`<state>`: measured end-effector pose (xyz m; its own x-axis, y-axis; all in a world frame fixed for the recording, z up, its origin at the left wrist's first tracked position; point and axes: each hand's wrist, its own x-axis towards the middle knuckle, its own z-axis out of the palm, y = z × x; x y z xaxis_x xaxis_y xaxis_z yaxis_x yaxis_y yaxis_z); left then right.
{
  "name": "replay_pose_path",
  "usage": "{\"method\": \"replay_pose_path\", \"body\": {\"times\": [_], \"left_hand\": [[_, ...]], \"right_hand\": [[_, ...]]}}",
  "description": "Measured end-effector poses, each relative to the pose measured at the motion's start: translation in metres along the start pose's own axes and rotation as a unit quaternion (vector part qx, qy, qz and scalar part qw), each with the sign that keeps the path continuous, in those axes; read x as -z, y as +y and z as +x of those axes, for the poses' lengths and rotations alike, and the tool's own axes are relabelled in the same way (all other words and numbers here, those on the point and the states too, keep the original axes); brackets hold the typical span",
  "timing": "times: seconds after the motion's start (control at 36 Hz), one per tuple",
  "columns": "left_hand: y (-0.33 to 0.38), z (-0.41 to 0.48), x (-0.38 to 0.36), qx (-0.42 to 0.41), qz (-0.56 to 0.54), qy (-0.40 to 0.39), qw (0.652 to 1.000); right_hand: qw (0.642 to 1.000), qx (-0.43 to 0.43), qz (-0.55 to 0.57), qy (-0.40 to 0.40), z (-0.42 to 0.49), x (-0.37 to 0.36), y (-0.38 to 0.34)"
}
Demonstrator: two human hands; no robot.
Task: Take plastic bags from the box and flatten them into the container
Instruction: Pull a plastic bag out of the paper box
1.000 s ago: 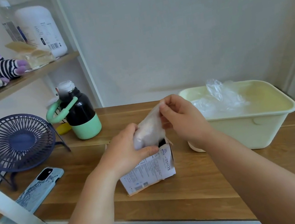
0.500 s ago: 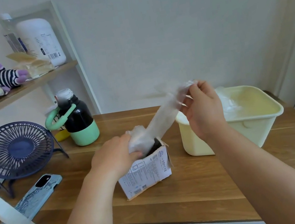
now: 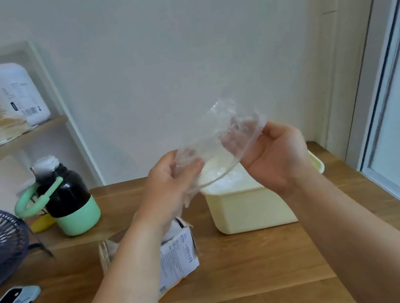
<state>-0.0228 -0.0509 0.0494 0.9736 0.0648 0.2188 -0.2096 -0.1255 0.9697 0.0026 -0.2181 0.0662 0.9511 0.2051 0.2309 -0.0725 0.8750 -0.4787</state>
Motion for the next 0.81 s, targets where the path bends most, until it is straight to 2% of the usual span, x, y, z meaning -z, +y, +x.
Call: {"method": "replay_pose_path", "body": {"times": [0.11,0.19,0.28,0.39,0.44,0.56,0.64,0.72,0.81], "left_hand": [[0.002,0.016,-0.007,-0.023,0.053,0.023,0.998],[0.010,0.026,-0.013,-0.042,0.177,0.002,0.983],[0.015,0.034,-0.014,-0.083,0.301,0.002,0.950],[0.022,0.037,-0.020,-0.068,0.267,-0.057,0.960],[0.021,0.041,-0.020,-0.067,0.237,-0.072,0.967],[0.020,0.054,-0.020,-0.035,0.184,-0.054,0.981],[0.016,0.068,-0.021,-0.025,0.171,0.030,0.985],[0.014,0.075,-0.028,-0.033,0.231,0.148,0.961],[0.011,0.069,-0.037,-0.125,0.285,0.249,0.917]], "right_hand": [[0.997,-0.008,-0.072,0.032,-0.006,0.010,-0.026],[0.978,-0.004,-0.195,0.080,-0.005,0.018,-0.045],[0.926,0.001,-0.362,0.102,-0.001,0.018,-0.055],[0.823,0.032,-0.552,0.135,0.002,0.024,-0.060],[0.798,0.044,-0.581,0.157,0.005,0.030,-0.061],[0.838,0.004,-0.515,0.183,0.007,0.039,-0.065],[0.848,-0.028,-0.490,0.199,0.008,0.047,-0.072],[0.860,-0.033,-0.462,0.215,0.010,0.054,-0.076],[0.867,-0.025,-0.438,0.235,0.014,0.063,-0.077]]}}
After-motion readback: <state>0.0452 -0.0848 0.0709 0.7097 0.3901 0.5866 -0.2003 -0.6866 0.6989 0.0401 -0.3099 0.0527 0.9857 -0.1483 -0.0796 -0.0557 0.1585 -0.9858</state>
